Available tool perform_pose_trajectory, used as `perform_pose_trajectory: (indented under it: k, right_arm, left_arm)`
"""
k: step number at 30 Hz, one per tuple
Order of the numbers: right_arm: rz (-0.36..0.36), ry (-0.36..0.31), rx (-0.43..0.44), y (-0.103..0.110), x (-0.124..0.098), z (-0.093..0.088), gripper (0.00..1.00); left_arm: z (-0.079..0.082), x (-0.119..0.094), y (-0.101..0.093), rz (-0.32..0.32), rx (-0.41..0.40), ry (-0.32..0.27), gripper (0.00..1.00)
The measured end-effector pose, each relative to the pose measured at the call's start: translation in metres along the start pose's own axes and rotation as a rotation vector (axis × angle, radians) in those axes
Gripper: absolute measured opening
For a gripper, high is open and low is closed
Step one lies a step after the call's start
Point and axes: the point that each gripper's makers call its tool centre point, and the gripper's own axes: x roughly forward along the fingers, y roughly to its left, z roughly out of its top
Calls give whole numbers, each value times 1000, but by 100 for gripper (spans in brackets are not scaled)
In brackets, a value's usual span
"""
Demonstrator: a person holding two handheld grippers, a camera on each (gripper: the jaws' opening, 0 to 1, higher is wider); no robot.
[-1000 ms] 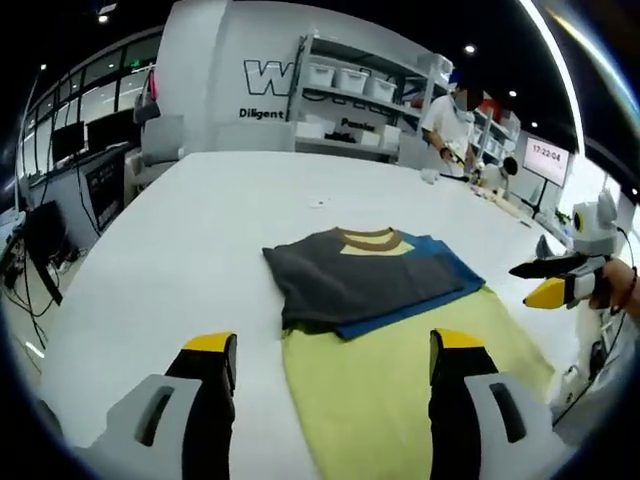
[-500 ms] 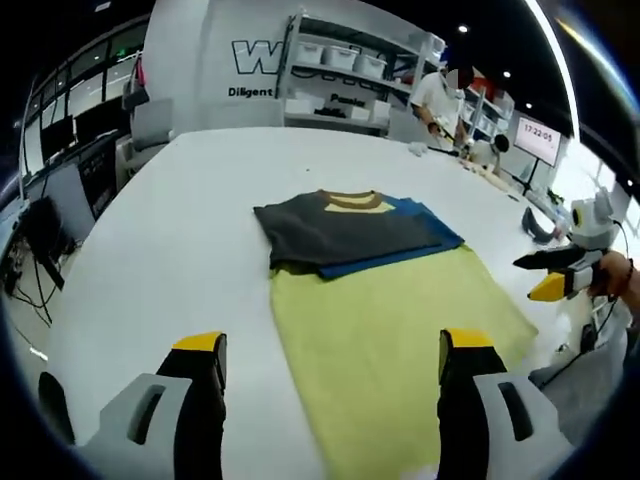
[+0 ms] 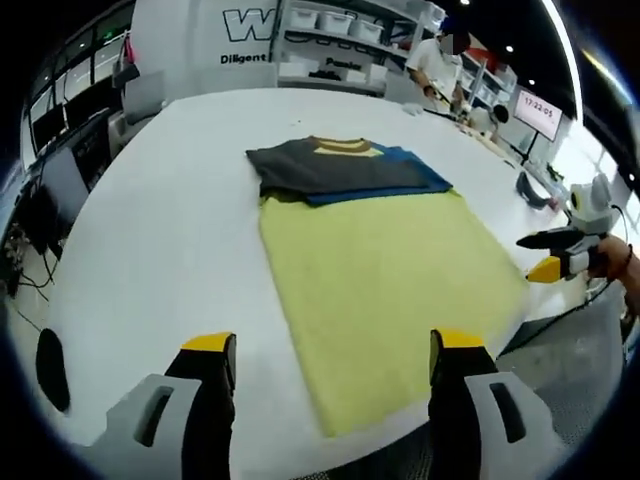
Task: Fold the garment on the visible template until the final outline fits inside the template.
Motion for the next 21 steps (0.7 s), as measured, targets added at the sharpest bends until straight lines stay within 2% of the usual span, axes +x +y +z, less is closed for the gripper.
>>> perform_pose_trajectory:
  k: [3, 10, 14, 17, 21]
  right_arm:
    - [-16, 21, -7, -2, 0, -9, 89]
    - [-20, 38, 22, -3, -3, -22, 80]
    - [-29, 45, 54, -7, -4, -30, 72]
    - [-32, 46, 57, -7, -4, -32, 63]
    - [-61, 65, 54, -13, -6, -41, 45]
  left_arm:
    - [-12, -2, -4, -4, 24, 36, 72]
    - [-26, -1, -7, 8, -8, 64, 63]
    - [-39, -2, -9, 14, -30, 112, 61]
    - [-42, -1, -9, 15, -28, 115, 57]
    - [-47, -4, -10, 14, -50, 124, 47]
